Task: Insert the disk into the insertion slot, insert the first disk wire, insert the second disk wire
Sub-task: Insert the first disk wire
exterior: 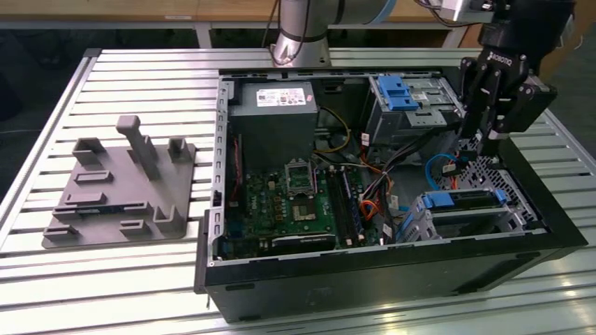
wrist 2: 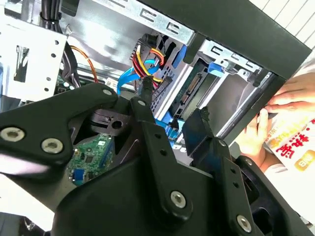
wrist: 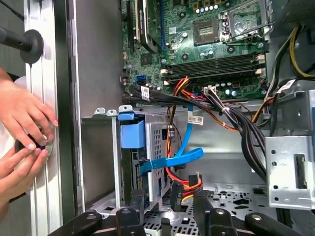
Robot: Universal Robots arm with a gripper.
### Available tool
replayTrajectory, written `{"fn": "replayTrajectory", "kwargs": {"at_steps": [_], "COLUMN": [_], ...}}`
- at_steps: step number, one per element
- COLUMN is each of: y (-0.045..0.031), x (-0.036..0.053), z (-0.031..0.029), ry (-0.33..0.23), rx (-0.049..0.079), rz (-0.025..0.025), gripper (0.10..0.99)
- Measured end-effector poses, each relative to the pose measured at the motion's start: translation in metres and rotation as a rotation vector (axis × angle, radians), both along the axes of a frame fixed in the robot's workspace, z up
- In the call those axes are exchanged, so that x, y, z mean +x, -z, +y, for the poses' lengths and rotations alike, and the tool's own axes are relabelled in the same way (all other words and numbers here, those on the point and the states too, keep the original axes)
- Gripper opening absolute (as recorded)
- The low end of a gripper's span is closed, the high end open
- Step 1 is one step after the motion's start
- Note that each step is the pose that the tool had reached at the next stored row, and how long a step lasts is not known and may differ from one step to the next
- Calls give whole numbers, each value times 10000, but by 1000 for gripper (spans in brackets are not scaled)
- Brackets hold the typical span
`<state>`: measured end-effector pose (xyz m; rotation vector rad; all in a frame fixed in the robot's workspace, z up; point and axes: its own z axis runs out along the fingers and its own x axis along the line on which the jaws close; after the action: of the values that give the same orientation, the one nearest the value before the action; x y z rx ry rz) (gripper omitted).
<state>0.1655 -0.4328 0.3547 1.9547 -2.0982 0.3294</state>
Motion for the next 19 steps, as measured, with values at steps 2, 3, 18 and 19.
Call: {"fn": "replayTrajectory", "kwargs": {"at_steps": [2, 3, 18, 19], "y": [32, 48, 156, 151], "x": [0, 0, 13, 13], "z": [0, 0, 96, 103], "ry": [0, -1, 0, -1], "rx": [-49, -73, -489, -497], "rz": [0, 0, 35, 36], "gripper": [510, 443, 318, 318]}}
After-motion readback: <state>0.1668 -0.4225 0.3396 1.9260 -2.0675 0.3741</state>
